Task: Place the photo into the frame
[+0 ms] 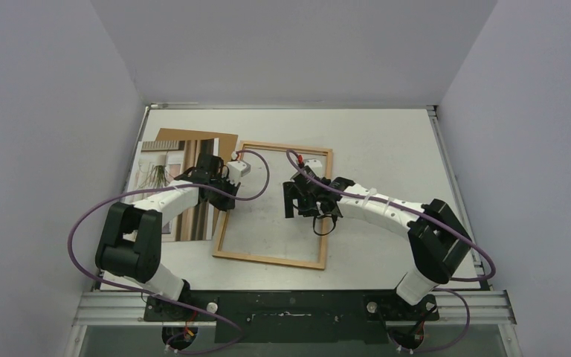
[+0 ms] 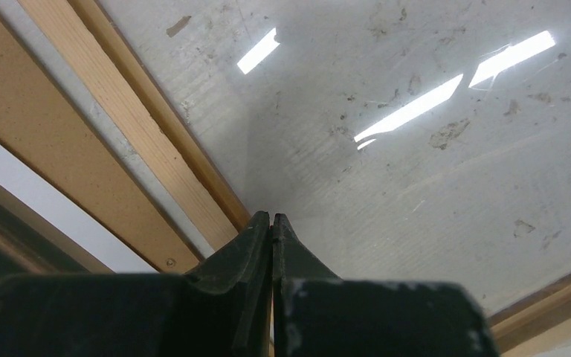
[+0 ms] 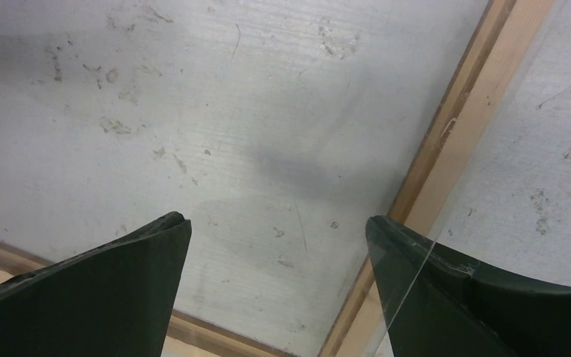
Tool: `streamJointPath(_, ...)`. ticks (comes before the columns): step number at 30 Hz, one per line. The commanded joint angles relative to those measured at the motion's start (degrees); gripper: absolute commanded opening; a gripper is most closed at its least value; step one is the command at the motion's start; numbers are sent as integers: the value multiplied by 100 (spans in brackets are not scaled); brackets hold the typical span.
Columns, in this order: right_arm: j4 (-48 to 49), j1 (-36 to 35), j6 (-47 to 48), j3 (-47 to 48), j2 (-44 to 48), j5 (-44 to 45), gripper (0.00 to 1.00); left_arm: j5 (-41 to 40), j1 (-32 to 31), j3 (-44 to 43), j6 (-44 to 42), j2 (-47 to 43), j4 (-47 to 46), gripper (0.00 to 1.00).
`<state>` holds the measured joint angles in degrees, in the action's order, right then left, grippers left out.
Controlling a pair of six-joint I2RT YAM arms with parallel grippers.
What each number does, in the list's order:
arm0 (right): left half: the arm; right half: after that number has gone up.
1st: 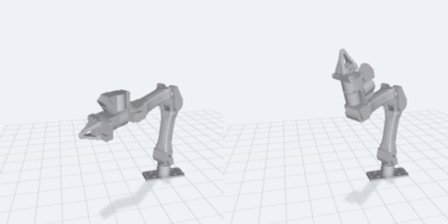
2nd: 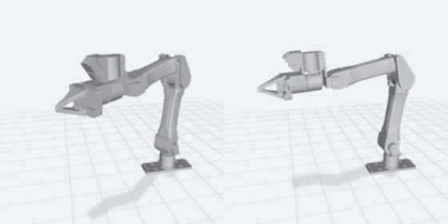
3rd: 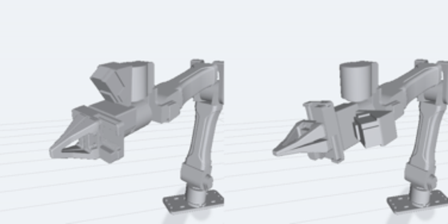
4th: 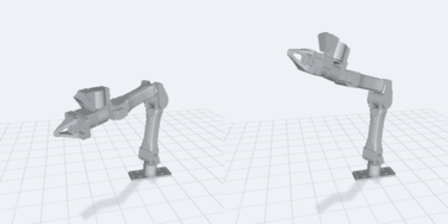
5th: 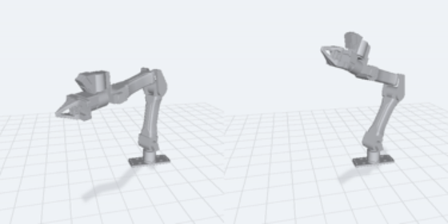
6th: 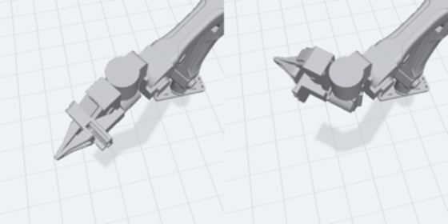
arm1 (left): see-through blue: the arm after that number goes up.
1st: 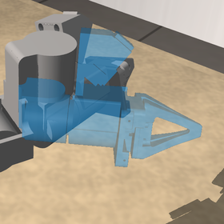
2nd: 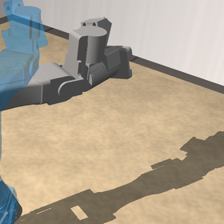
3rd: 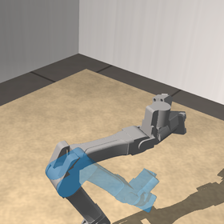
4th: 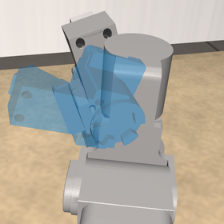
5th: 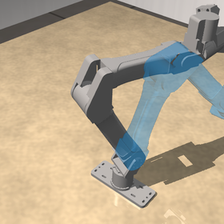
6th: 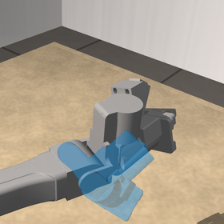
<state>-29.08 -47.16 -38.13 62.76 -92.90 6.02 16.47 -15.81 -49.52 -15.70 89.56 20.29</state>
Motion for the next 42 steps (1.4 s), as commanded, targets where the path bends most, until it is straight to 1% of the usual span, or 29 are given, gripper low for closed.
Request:
streamJointPath(1,-14,57,130,-64,218,-36,90,-59,-3,-58,-96,27,-193,0)
streamJointPath(23,-150,320,266,-307,539,-169,90,-103,-3,-189,-117,36,-88,0)
streamJointPath(31,-286,774,430,-386,893,-130,90,3,-8,-361,-12,-68,74,0)
streamJointPath(34,-279,945,502,-240,931,-81,90,151,5,-504,68,-228,238,0)
streamJointPath(35,-212,1006,522,-171,920,-40,90,206,3,-559,114,-293,291,0)
streamJointPath(37,-66,1073,562,9,836,56,96,290,3,-695,196,-388,385,0)
streamJointPath(38,-21,1099,587,118,756,145,96,316,5,-764,255,-425,432,2)
streamJointPath(39,7,1116,620,263,646,234,88,340,7,-854,294,-459,485,5)
streamJointPath(40,45,1121,693,410,513,336,77,361,5,-915,325,-498,538,6)
streamJointPath(41,80,1128,735,547,379,436,71,361,8,-979,356,-533,578,9)
streamJointPath(42,118,1135,783,685,226,557,57,353,15,-1033,392,-561,607,12)
